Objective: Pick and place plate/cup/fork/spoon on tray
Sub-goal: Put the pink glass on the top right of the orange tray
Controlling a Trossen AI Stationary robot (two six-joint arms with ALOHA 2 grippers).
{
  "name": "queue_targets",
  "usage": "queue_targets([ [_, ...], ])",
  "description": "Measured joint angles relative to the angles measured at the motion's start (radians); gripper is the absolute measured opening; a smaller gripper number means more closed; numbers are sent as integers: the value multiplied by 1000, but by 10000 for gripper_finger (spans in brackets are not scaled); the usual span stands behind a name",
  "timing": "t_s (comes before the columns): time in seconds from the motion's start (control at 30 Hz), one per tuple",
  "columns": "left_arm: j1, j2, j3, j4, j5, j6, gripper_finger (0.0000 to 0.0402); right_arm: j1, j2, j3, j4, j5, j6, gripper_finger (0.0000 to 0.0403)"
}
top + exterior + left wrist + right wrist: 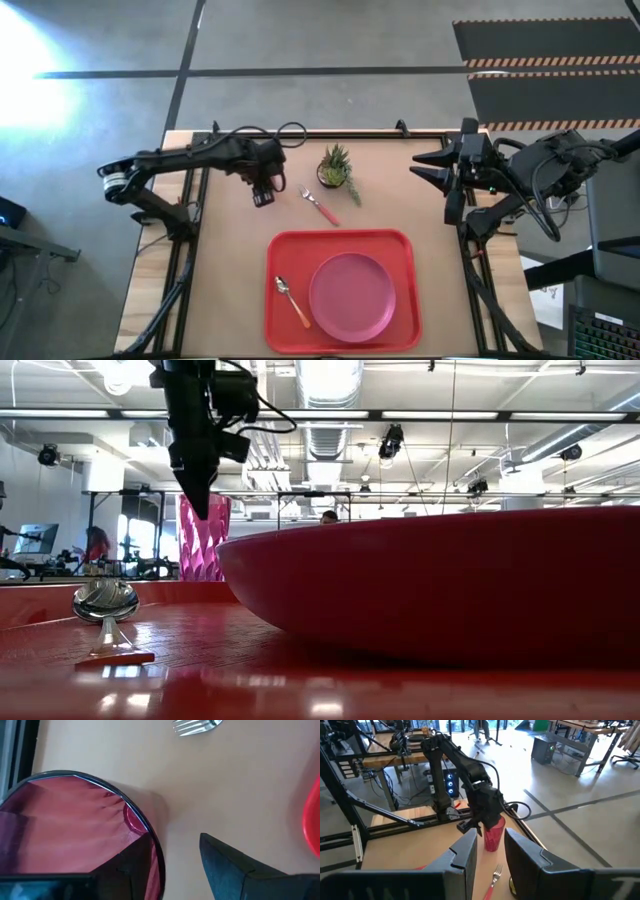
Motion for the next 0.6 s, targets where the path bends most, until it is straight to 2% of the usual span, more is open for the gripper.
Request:
queue_targets([
  [0.17, 1, 12, -1, 0, -41, 20, 118, 0, 0, 0, 0, 0, 0, 89],
  [0.37, 3, 8, -1, 1, -79, 23, 17, 0, 0, 0, -1, 0, -2, 89],
  [0.6, 2, 5, 0, -3, -79, 21, 2, 0, 0, -1, -1, 0, -3, 89],
])
